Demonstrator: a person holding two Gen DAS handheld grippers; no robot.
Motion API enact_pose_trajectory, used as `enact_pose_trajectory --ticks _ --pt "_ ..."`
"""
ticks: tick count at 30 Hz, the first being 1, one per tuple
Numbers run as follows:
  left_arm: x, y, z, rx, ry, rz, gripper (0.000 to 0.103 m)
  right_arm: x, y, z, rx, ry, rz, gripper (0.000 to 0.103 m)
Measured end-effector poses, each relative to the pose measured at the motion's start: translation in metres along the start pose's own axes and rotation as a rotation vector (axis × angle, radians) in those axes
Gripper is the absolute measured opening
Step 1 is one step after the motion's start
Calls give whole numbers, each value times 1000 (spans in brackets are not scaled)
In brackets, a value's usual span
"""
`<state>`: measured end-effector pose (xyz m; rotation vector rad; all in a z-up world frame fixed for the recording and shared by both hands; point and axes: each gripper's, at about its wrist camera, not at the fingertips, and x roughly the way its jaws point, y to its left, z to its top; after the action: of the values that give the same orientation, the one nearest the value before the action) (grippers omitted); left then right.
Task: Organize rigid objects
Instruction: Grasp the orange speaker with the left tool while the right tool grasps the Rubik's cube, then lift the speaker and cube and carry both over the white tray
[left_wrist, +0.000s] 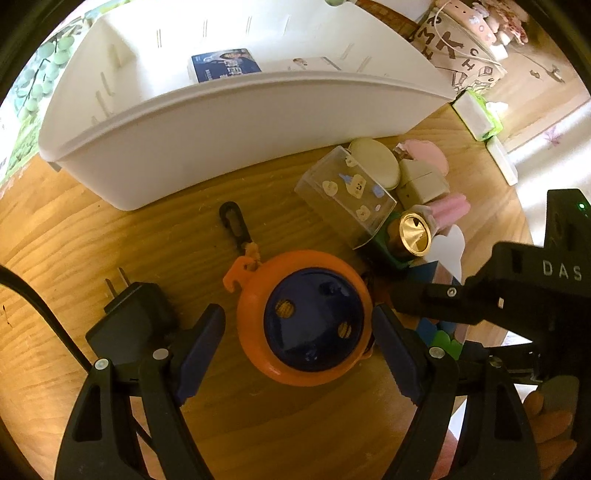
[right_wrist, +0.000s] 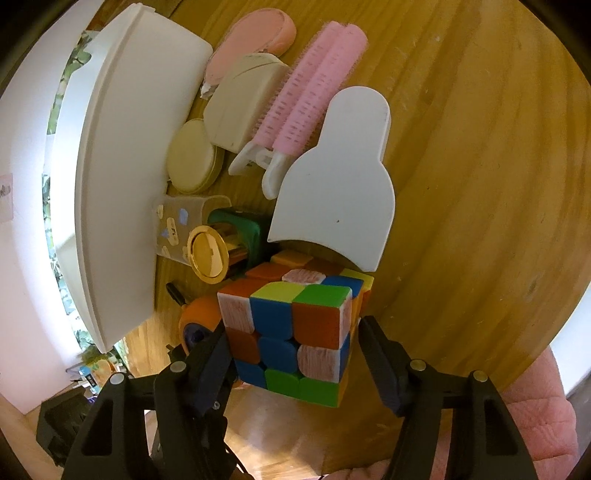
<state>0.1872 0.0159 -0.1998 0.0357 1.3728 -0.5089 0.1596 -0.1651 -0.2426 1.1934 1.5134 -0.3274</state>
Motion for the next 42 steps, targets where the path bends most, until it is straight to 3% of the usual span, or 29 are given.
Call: enact_pose_trajectory --ticks 11,24,42 --pt "13 -9 2 -20 49 26 84 -5 -16 0 29 -5 17 67" --pt "21 -19 15 -32 50 91 83 -2 -30 -16 7 -17 17 65" --pt "22 -19 6 -56 65 97 82 -17 -40 -29 -29 -54 68 65"
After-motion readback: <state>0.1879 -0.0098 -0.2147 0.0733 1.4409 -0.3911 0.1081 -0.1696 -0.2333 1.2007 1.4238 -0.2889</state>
